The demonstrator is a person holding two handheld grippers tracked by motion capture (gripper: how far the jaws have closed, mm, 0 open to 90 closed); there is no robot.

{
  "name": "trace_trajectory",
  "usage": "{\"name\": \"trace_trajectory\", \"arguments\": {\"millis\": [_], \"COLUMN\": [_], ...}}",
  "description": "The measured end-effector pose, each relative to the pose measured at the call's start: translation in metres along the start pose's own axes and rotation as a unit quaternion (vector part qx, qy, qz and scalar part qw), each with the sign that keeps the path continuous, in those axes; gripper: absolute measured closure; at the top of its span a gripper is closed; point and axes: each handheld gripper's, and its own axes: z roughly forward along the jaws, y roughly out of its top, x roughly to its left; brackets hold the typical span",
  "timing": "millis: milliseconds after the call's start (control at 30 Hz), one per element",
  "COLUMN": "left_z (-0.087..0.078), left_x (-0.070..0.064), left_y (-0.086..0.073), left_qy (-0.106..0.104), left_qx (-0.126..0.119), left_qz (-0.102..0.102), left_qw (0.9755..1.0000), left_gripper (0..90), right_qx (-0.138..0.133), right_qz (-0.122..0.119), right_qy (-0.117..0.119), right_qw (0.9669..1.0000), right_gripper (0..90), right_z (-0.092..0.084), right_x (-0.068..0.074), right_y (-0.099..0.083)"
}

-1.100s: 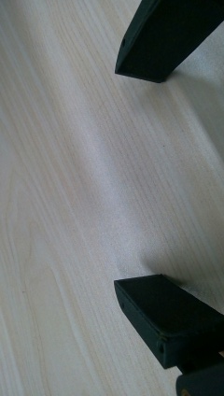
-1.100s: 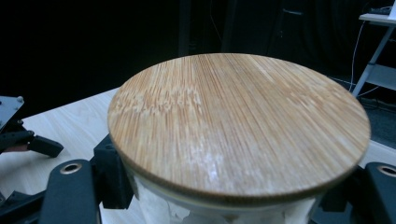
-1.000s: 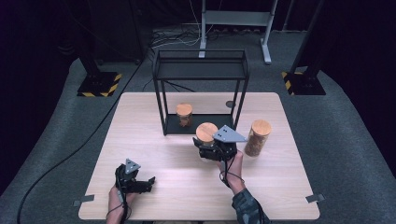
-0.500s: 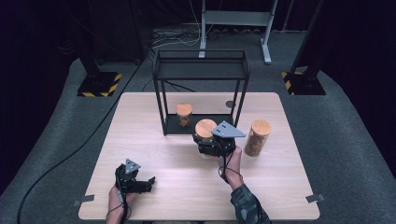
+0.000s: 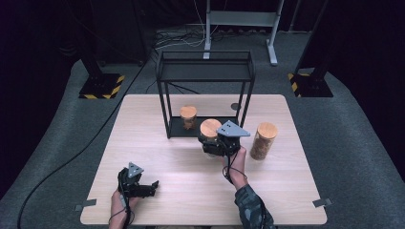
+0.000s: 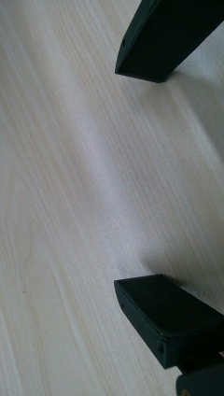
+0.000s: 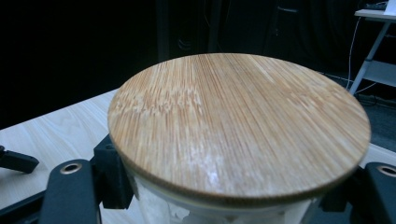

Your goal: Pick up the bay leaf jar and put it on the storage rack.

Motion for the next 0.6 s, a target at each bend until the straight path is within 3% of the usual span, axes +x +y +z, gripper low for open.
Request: {"name": "trace_trajectory", "arguments": {"millis": [600], "left_z": [0.0], "left_x": [0.0], "left_y": [0.0], "left_qy": [0.0], "left_qx": [0.0], "left_qz": [0.0], "left_qw": [1.0], "left_gripper": [0.4], "right_qx": [0.001], "right_qz": [0.003], "right_qy": [-0.001], "right_qw": [1.0], "right_gripper": [24.5], "right_z": [0.012], "right_x": [-0.008], "right_y": [0.002]}}
